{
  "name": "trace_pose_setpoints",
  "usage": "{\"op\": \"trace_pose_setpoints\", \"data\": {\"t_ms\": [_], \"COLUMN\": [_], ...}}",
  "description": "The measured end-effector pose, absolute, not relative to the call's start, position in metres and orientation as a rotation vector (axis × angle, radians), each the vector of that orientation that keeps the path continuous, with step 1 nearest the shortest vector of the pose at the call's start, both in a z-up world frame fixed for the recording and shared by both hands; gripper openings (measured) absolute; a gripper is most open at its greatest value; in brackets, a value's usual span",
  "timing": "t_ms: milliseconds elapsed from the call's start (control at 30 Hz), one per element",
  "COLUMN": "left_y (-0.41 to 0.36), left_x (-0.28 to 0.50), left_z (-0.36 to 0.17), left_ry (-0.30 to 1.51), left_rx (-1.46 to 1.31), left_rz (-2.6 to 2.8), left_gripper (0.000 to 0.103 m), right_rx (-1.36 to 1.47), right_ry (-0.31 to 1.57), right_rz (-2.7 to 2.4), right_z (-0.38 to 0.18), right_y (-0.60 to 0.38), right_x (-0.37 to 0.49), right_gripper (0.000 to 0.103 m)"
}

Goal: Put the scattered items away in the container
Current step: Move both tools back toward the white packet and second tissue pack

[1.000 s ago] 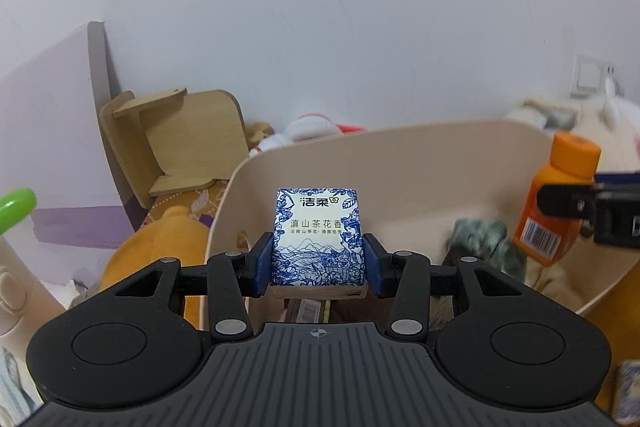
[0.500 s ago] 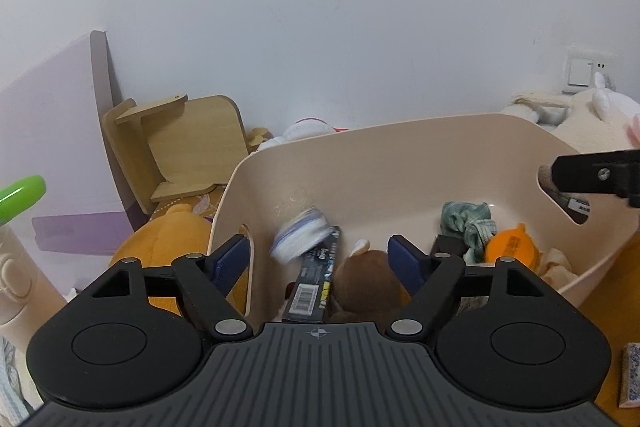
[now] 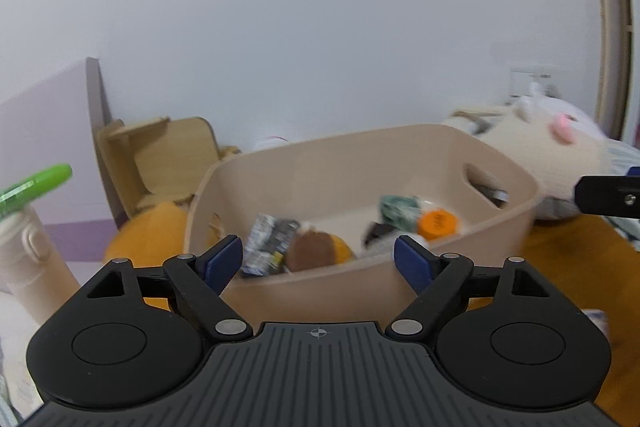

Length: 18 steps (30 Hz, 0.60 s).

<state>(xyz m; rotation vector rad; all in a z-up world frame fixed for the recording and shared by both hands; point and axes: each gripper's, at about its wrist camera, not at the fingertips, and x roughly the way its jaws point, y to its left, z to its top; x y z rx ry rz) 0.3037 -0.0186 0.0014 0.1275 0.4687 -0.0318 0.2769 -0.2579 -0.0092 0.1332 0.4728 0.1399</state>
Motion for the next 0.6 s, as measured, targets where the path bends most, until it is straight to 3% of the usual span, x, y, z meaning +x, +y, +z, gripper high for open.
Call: {"op": "trace_pose_setpoints", "data": {"t_ms": [600], "left_y": [-0.054], "left_x": [0.223], "left_z": [-0.023], "left_ry": [0.508], "left_rx": [0.028], "left_rz": [-0.047], "left_gripper": [0.087], "right_rx": [0.16], "right_ry": [0.502], "right_rz": [0.099], "right_z": [-0.026], "right_y": [-0.286], "right_x": [0.191], "right_gripper": [0.103]}}
